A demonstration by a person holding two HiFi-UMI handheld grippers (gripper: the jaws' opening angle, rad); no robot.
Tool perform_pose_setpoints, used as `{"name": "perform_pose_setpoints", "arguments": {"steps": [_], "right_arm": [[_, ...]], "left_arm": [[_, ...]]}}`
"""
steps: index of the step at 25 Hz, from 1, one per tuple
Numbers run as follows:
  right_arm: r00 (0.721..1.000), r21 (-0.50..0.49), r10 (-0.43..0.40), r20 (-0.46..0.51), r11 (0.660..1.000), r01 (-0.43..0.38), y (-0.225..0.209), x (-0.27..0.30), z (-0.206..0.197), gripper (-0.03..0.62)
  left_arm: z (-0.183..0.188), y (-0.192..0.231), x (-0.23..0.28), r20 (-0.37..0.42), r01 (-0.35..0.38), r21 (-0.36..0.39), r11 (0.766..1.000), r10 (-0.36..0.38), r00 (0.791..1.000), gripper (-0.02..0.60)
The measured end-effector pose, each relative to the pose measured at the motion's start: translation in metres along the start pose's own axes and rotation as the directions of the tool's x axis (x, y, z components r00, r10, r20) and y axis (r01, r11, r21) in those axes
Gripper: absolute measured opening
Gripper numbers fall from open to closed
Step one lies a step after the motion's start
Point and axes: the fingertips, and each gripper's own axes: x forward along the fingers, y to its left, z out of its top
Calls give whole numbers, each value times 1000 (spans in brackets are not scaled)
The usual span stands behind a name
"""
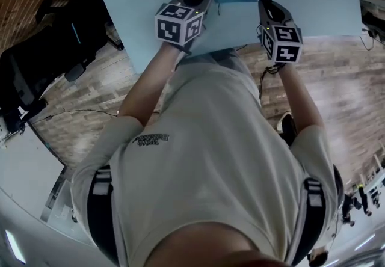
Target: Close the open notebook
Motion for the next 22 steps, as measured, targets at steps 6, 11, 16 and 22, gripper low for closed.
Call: {"name": "perform_pose_setpoints", "arguments": {"steps": [6, 11, 16, 22], "right_arm": [[998, -20, 10, 64, 1000, -9, 16, -22, 35, 27], [991, -98, 53, 126, 994, -41, 41, -31, 60, 6], [976, -100, 100, 196, 992, -82, 66, -46, 85, 6], [944, -108, 162, 287, 985, -136, 97, -74, 117, 6]], "left_arm": [[27, -8, -35, 81, -6, 23, 1000, 4, 997, 11], [42, -10, -54, 134, -29, 83, 996, 18, 991, 11], [58, -20, -71, 207, -37, 93, 995, 17, 978, 11], [79, -43, -98, 285, -56, 177, 983, 3, 958, 11]]}}
